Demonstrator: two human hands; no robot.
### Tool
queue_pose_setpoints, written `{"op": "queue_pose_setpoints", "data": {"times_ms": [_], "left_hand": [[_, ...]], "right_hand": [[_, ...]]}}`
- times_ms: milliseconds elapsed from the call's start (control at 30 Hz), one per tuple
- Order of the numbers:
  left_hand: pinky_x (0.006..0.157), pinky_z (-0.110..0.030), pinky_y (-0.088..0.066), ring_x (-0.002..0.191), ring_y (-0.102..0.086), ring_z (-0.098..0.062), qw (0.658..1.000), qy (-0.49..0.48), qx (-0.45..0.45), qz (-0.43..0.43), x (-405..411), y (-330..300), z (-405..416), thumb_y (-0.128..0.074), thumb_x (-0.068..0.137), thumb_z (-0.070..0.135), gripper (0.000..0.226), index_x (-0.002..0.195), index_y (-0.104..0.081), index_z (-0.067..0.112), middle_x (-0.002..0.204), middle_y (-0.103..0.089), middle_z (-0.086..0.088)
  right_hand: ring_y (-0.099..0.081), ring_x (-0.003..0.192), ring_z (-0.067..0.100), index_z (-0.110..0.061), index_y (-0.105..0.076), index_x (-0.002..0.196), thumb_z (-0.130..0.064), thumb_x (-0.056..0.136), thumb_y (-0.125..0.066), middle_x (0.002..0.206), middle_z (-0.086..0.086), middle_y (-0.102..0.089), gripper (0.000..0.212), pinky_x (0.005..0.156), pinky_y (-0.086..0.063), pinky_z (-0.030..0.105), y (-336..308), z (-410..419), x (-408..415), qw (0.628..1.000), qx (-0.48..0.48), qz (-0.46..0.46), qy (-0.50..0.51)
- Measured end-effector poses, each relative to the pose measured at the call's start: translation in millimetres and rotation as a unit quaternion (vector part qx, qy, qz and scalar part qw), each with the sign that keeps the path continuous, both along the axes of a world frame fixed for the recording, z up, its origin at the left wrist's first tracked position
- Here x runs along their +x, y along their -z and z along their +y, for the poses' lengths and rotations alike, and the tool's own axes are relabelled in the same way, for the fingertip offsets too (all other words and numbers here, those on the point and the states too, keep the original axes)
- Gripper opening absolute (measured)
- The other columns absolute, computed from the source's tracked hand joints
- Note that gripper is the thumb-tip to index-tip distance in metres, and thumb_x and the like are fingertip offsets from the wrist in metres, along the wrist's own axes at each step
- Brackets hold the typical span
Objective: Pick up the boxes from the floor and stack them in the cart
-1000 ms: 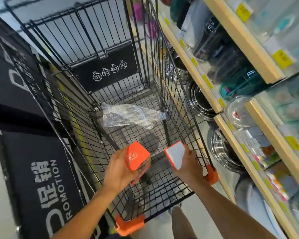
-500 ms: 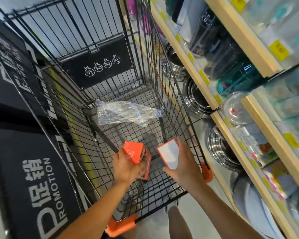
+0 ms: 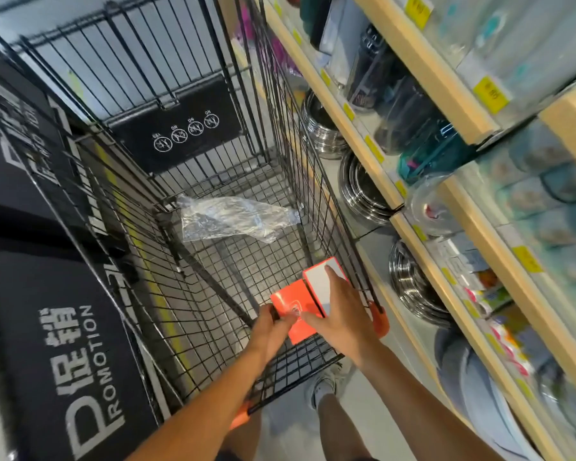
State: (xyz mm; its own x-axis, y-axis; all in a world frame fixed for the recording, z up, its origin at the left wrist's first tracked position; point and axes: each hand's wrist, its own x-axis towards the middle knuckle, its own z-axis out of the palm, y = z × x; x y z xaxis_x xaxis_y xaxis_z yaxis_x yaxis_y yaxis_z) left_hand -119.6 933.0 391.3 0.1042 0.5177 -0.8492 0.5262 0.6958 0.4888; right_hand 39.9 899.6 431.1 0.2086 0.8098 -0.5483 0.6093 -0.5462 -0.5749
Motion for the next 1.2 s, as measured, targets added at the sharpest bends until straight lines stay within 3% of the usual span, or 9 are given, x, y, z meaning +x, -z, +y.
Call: {"op": "queue_pose_setpoints", "data": {"times_ms": [100, 200, 267, 400, 533, 667, 800, 1033, 1200], "left_hand": [[0.089, -0.027, -0.049, 0.103, -0.060, -0.015, 0.995, 0.085, 0.044, 0.024, -16, -28, 15, -0.069, 0.092, 0.036, 0.059, 0.140, -0.042, 0.015, 0.124, -0.061, -0.001], [0.100, -0.039, -0.051, 0.117, -0.059, -0.018, 0.983, 0.148, 0.103, 0.020, -32, -86, 37, -0.070, 0.089, 0.039, 0.067, 0.146, -0.037, 0.023, 0.133, -0.056, 0.001], [0.104, -0.038, -0.048, 0.123, -0.056, -0.018, 0.963, 0.210, 0.165, 0.026, -39, -126, 52, -0.066, 0.092, 0.036, 0.060, 0.145, -0.040, 0.025, 0.132, -0.055, 0.005], [0.107, -0.023, -0.037, 0.129, -0.048, -0.008, 0.913, 0.278, 0.294, 0.051, -52, -223, 72, -0.061, 0.097, 0.032, 0.053, 0.145, -0.042, 0.019, 0.138, -0.050, 0.008], [0.114, -0.036, -0.036, 0.132, -0.045, -0.014, 0.838, 0.353, 0.408, 0.085, -66, -297, 77, -0.048, 0.088, 0.059, 0.070, 0.148, -0.041, 0.022, 0.142, -0.050, 0.003], [0.116, -0.033, -0.030, 0.137, -0.041, -0.017, 0.754, 0.400, 0.508, 0.115, -67, -348, 84, -0.044, 0.087, 0.063, 0.074, 0.149, -0.041, 0.024, 0.147, -0.047, 0.003], [0.116, -0.040, -0.032, 0.136, -0.041, -0.020, 0.696, 0.416, 0.573, 0.117, -62, -378, 89, -0.044, 0.087, 0.064, 0.072, 0.147, -0.045, 0.024, 0.147, -0.046, 0.002], [0.120, -0.049, -0.023, 0.142, -0.031, -0.020, 0.617, 0.489, 0.610, 0.087, -60, -398, 97, -0.038, 0.089, 0.072, 0.073, 0.149, -0.039, 0.031, 0.152, -0.039, 0.006], [0.122, -0.050, -0.017, 0.146, -0.023, -0.021, 0.577, 0.546, 0.605, 0.053, -64, -400, 96, -0.029, 0.090, 0.079, 0.077, 0.152, -0.034, 0.034, 0.158, -0.032, 0.007]], "right_hand": [[-0.028, 0.149, 0.023, -0.020, -0.017, 0.160, -0.052, 0.087, -0.070, 0.162, 0.003, -0.031, 0.095, 0.118, -0.033, 0.043, -25, 3, 5, 1.000, -0.003, -0.005, -0.014], [-0.034, 0.145, 0.023, -0.022, -0.025, 0.157, -0.046, 0.089, -0.069, 0.158, 0.001, -0.037, 0.085, 0.115, -0.035, 0.041, -64, 15, 12, 1.000, -0.001, -0.003, -0.030], [-0.040, 0.141, 0.022, -0.024, -0.032, 0.155, -0.043, 0.090, -0.070, 0.156, 0.000, -0.040, 0.077, 0.115, -0.036, 0.040, -95, 26, 19, 0.999, 0.007, -0.003, -0.034], [-0.047, 0.136, 0.022, -0.026, -0.038, 0.153, -0.041, 0.091, -0.072, 0.152, 0.001, -0.045, 0.072, 0.111, -0.040, 0.040, -169, 27, 30, 0.998, 0.054, -0.008, -0.045], [-0.047, 0.137, 0.023, -0.024, -0.043, 0.150, -0.047, 0.090, -0.070, 0.148, 0.000, -0.049, 0.070, 0.113, -0.038, 0.038, -229, 21, 42, 0.992, 0.112, -0.029, -0.058], [-0.042, 0.141, 0.016, -0.026, -0.042, 0.152, -0.049, 0.096, -0.060, 0.154, -0.006, -0.043, 0.064, 0.117, -0.031, 0.029, -271, 20, 52, 0.977, 0.177, -0.063, -0.104], [-0.035, 0.142, 0.011, -0.026, -0.041, 0.152, -0.052, 0.096, -0.059, 0.153, -0.009, -0.042, 0.064, 0.117, -0.021, 0.022, -296, 5, 54, 0.961, 0.232, -0.101, -0.110], [-0.033, 0.145, 0.016, -0.028, -0.039, 0.153, -0.061, 0.094, -0.056, 0.157, -0.007, -0.037, 0.070, 0.119, -0.025, 0.034, -328, -27, 39, 0.953, 0.219, -0.199, -0.060], [-0.034, 0.144, 0.018, -0.033, -0.041, 0.152, -0.080, 0.089, -0.036, 0.157, -0.008, -0.039, 0.079, 0.118, -0.032, 0.044, -337, -73, 20, 0.953, 0.183, -0.241, 0.023]]}}
